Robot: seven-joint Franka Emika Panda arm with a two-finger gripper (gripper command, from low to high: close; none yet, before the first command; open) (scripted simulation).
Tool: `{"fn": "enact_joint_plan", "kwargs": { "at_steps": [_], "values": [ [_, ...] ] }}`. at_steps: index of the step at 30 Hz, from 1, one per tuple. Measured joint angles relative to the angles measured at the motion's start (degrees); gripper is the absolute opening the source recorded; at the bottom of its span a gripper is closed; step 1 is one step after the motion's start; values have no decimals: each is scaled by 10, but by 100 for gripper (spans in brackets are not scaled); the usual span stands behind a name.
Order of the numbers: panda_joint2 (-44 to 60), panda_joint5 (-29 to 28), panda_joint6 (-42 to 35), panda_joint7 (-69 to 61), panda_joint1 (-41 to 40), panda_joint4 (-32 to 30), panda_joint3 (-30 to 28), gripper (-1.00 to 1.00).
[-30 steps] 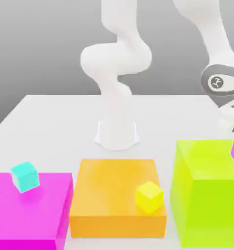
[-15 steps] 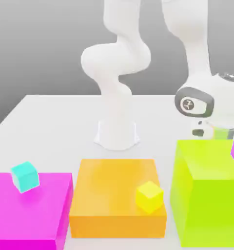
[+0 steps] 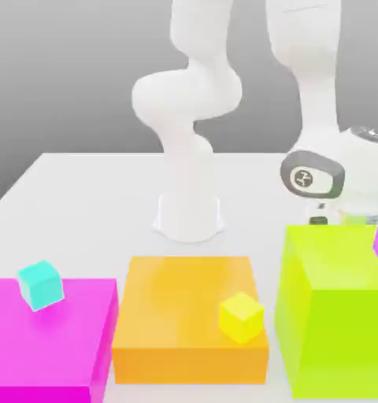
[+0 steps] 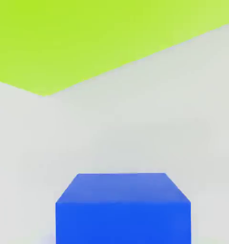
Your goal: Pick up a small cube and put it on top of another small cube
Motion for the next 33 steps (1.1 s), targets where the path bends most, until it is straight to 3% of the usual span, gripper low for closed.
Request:
{"fn": "enact_joint_plan", "kwargs": {
  "at_steps": [4,10,16,20,28,32,33],
  "values": [
    [-57,84,-50,-58,-12,5,30,-100],
    [-125,206,-184,-89,-13,109,22,-100],
    [-165,249,-311,-51,-29,209,7,-100],
    [-181,259,-387,-11,-40,271,1,-100],
    [-169,154,-492,145,-98,338,-21,-100],
    [-138,133,-431,169,-104,300,-20,-100],
    [-132,132,-418,170,-103,292,-19,100]
  ]
}}
